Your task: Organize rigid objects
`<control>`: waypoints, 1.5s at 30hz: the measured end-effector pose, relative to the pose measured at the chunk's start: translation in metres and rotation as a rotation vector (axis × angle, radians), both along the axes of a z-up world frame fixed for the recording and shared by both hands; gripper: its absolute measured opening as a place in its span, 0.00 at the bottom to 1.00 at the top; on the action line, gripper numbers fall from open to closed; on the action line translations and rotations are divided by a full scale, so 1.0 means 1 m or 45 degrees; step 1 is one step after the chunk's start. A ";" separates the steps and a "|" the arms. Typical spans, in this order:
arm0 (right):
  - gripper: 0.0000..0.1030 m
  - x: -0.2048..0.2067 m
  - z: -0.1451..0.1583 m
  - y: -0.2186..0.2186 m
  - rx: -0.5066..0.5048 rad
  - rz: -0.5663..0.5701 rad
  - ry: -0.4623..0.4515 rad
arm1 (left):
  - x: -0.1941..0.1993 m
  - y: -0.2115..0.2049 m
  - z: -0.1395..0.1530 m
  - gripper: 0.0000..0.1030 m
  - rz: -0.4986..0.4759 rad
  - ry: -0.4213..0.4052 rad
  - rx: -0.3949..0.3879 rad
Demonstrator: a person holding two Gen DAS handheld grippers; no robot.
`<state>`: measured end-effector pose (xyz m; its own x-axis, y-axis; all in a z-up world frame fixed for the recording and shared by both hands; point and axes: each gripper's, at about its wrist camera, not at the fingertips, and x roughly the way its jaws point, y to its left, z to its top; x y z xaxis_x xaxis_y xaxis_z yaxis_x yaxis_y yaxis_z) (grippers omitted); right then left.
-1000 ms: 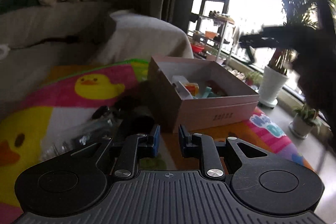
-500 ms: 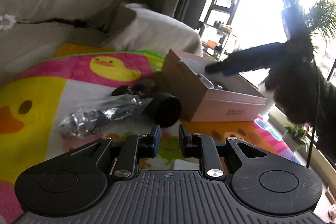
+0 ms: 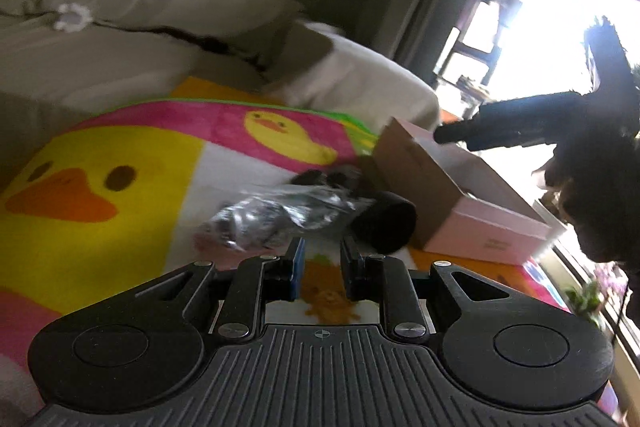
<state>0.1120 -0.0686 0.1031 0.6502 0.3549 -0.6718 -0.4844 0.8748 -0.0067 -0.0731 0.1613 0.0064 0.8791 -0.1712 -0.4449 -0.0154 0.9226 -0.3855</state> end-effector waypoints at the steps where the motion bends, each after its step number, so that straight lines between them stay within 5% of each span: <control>1: 0.65 0.000 0.006 0.011 0.019 0.037 0.008 | -0.002 0.003 0.000 0.21 0.020 -0.007 -0.001; 7: 0.64 0.002 -0.002 0.070 0.116 0.192 0.230 | -0.013 0.024 -0.006 0.21 0.121 -0.034 -0.123; 11: 0.60 -0.022 -0.024 0.100 -0.097 0.256 0.103 | -0.019 0.034 -0.008 0.21 0.165 -0.066 -0.199; 13: 0.43 -0.033 -0.036 0.108 -0.210 0.287 0.061 | -0.021 0.036 -0.008 0.21 0.165 -0.074 -0.211; 15: 0.40 -0.041 -0.044 0.110 -0.292 0.308 0.046 | -0.020 0.035 -0.008 0.21 0.170 -0.077 -0.209; 21: 0.31 -0.083 -0.046 0.082 -0.375 0.376 -0.016 | -0.019 0.035 -0.006 0.21 0.171 -0.096 -0.211; 24: 0.31 -0.103 -0.044 0.054 -0.368 0.352 -0.027 | -0.017 0.030 -0.002 0.21 0.132 -0.111 -0.161; 30: 0.31 -0.119 -0.042 -0.008 -0.303 0.178 -0.027 | 0.000 0.010 0.029 0.21 0.009 -0.137 0.095; 36: 0.45 -0.119 -0.044 -0.065 -0.032 0.028 0.065 | 0.059 -0.016 0.046 0.21 -0.130 -0.022 0.441; 40: 0.46 -0.126 -0.055 -0.083 0.022 -0.054 0.034 | 0.107 -0.025 0.044 0.23 -0.225 0.116 0.417; 45: 0.47 -0.138 -0.059 -0.108 0.129 -0.096 0.003 | 0.155 -0.024 0.029 0.23 -0.166 0.306 0.298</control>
<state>-0.0261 -0.1764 0.0444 0.6759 0.3713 -0.6366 -0.4170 0.9049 0.0850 0.0816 0.1369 0.0355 0.7221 -0.1439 -0.6766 0.0438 0.9857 -0.1629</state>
